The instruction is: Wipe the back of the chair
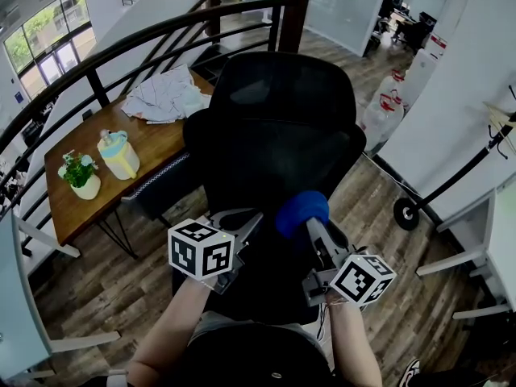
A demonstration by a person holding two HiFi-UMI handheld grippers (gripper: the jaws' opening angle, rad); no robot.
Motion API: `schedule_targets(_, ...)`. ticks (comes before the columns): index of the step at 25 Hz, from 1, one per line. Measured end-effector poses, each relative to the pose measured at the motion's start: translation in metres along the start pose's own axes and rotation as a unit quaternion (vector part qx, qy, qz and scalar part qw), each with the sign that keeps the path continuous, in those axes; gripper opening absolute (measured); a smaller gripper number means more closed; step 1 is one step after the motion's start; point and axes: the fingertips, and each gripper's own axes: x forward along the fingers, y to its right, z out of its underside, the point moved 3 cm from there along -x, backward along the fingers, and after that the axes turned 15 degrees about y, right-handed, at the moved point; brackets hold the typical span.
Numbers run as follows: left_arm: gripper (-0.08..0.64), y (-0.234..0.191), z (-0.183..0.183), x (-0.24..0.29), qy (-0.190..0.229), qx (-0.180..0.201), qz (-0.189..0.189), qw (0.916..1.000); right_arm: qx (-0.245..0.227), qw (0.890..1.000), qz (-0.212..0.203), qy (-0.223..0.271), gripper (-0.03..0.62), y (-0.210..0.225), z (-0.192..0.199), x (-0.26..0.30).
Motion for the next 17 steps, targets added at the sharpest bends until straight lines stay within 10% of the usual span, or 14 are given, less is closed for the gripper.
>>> schedule_targets(17,0.028,0.0003,0.0063,0.0059,-0.018,0.006,0.002,0.9998,-0.002,1.000,-0.005,-0.014,0.083,0.0016,0.0014,0.0000)
